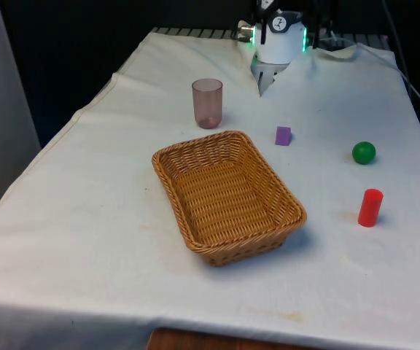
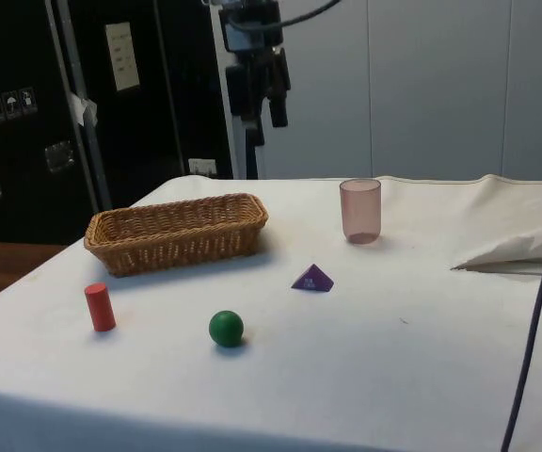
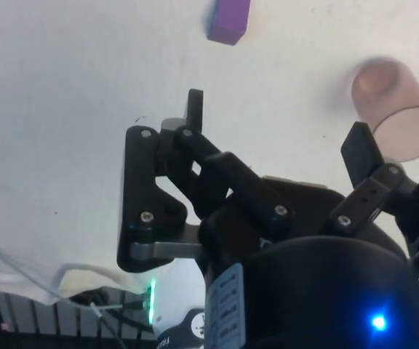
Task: Pick up the triangular block and place it into the basket.
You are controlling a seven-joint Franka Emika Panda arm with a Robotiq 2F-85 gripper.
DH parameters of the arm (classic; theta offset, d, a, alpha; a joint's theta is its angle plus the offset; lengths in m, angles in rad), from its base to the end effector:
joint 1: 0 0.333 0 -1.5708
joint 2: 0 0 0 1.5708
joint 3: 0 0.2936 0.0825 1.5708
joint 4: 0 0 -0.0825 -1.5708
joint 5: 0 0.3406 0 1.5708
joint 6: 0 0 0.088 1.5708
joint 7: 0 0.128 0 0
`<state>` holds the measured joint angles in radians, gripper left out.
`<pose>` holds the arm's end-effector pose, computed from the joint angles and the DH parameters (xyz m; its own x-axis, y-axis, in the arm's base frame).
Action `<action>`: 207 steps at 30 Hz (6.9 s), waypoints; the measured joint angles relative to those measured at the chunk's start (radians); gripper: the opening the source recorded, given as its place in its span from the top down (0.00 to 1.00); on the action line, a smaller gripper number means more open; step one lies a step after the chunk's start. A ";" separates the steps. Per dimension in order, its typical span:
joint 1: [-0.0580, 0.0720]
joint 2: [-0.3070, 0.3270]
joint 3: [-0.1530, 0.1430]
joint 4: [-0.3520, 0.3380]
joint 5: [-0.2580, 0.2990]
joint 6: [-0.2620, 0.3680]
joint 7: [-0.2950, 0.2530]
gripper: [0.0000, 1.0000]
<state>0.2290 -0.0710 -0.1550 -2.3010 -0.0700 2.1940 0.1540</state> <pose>0.4637 0.0306 0.3569 0.9988 -0.0382 -0.0303 -0.0367 -0.9981 0.0495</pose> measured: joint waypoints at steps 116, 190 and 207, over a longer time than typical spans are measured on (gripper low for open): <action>0.000 0.312 0.023 -0.315 -0.073 0.733 0.186 0.00; -0.002 0.193 -0.079 -0.072 -0.073 0.525 0.071 0.67; -0.006 0.278 -0.122 0.066 -0.069 0.499 0.047 0.67</action>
<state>0.2230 0.2070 -0.2770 -2.2350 -0.1390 2.6930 0.2010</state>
